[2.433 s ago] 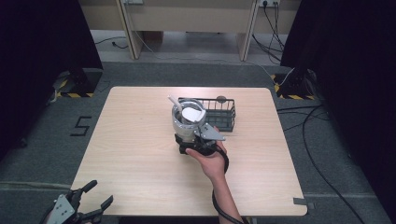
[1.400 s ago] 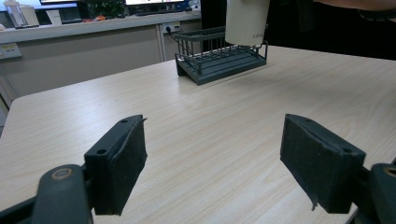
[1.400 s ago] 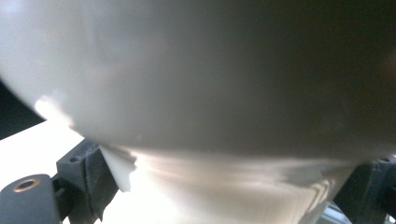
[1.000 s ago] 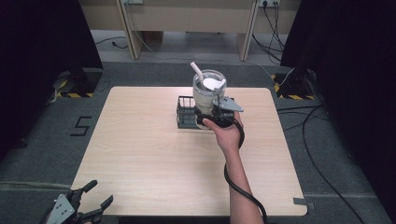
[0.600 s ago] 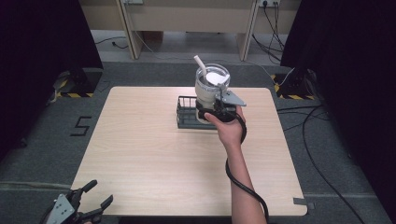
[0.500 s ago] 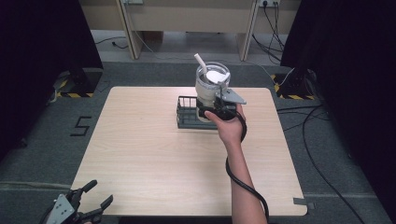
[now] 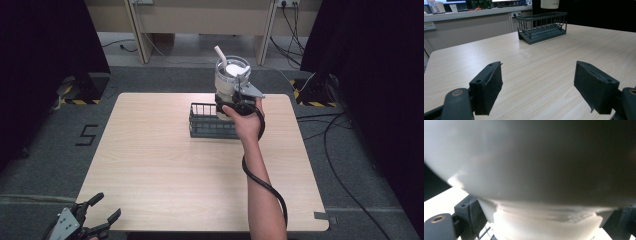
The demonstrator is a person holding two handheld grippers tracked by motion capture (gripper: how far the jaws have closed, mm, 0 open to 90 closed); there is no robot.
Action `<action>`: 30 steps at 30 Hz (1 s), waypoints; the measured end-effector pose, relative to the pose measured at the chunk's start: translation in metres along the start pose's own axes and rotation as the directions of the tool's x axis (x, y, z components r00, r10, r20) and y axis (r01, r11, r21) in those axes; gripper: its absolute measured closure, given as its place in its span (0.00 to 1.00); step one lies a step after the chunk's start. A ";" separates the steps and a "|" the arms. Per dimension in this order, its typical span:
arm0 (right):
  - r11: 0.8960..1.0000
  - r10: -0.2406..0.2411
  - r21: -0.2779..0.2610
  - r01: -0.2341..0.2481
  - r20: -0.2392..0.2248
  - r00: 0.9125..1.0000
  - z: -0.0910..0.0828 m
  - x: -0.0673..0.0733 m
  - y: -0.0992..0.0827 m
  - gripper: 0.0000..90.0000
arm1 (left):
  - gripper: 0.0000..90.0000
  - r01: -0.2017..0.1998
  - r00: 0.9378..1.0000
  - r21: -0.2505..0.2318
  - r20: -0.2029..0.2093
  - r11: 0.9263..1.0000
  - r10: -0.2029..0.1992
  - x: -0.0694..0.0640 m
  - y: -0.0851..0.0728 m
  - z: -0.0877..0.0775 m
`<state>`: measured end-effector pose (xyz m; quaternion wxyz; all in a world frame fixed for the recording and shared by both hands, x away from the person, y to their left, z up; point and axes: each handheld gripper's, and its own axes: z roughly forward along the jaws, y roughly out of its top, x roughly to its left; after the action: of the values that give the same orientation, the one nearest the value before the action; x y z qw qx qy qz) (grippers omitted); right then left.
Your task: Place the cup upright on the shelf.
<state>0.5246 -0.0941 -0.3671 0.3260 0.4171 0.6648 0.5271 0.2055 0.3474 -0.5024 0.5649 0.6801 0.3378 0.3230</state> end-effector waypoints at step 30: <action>0.994 0.014 0.110 -0.019 0.045 0.999 0.051 -0.003 -0.059 0.11 | 0.25 -0.002 1.000 0.001 0.004 1.000 0.002 0.000 0.000 0.000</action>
<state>0.5582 -0.0810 -0.4365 0.3127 0.4515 0.6820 0.4830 0.2056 0.3473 -0.5028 0.5648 0.6814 0.3362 0.3219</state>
